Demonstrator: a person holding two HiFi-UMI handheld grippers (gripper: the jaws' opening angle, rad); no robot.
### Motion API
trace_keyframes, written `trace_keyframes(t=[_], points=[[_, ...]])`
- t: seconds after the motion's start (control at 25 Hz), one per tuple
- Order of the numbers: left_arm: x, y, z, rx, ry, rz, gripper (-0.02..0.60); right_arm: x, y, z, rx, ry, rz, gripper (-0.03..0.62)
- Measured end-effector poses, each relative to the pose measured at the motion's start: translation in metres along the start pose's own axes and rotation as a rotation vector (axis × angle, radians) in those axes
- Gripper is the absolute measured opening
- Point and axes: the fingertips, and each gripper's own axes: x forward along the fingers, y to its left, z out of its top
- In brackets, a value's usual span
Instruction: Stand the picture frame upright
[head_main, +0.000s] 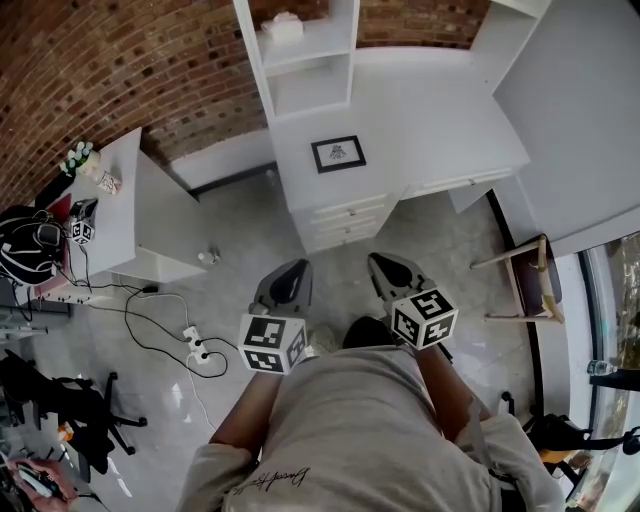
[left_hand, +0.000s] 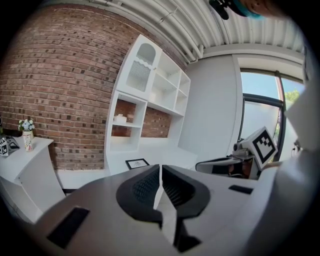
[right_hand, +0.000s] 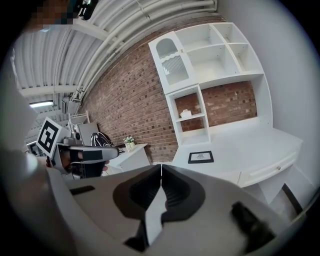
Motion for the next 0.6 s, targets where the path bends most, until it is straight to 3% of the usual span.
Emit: trace_keyframes(t=[0.32, 0.6], points=[[0.015, 0.004, -0.002, 0.019, 0.023, -0.032, 0.026, 0.014, -0.005, -0.001, 0.016, -0.005, -0.006, 0.029], [0.051, 0.026, 0.011, 0.029, 0.029, -0.002, 0.026, 0.051, -0.034, 0.011, 0.030, -0.005, 0.019, 0.029]])
